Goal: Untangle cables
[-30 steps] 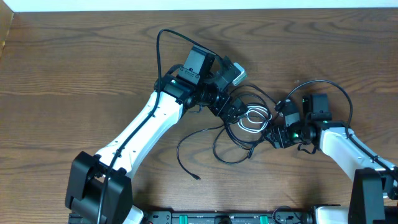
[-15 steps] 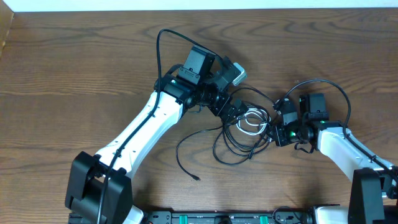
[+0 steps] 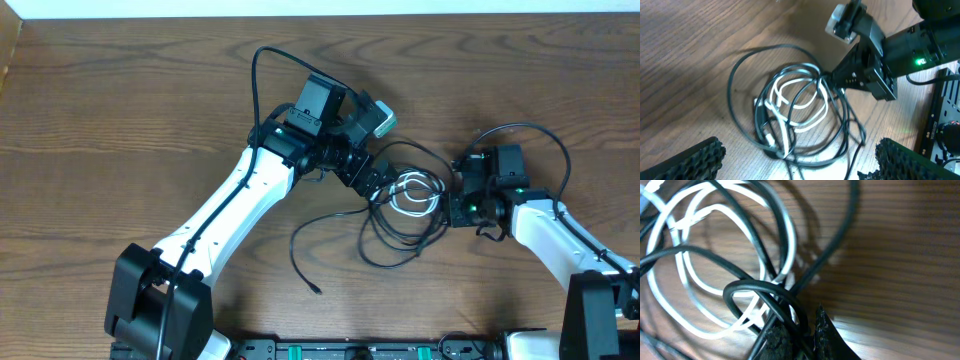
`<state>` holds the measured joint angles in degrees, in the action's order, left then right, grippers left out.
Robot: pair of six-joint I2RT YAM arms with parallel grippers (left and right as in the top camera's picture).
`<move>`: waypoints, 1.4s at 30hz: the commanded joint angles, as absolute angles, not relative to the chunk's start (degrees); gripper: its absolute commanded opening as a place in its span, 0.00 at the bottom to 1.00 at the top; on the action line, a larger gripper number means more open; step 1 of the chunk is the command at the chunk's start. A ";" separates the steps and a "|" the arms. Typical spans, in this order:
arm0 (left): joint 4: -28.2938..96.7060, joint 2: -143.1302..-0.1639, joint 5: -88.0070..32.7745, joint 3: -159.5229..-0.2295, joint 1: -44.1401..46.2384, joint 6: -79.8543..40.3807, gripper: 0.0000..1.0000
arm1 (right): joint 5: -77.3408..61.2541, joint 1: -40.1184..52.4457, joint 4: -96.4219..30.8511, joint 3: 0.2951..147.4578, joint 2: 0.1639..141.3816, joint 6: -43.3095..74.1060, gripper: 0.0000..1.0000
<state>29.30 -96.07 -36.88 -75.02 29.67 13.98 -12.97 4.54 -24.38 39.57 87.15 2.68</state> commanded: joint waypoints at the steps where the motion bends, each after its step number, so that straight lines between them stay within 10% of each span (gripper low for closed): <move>1: 29.06 -96.20 -36.38 -75.85 29.43 14.98 0.98 | -0.78 4.62 -26.13 41.39 87.77 6.44 0.09; 11: 29.08 -96.20 -36.38 -75.85 29.43 14.98 0.97 | 2.31 7.64 -26.61 42.57 87.74 6.39 0.61; 13: 29.08 -96.20 -36.38 -75.85 29.43 14.98 0.97 | 3.84 9.15 -26.63 42.57 87.74 6.39 0.99; 42: 30.44 -96.20 -36.36 -75.83 29.43 15.00 0.97 | 2.66 10.33 -30.89 45.47 75.92 11.46 0.99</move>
<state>30.22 -96.07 -36.86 -75.02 29.67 13.98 2.87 12.01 -29.54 44.75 77.28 11.35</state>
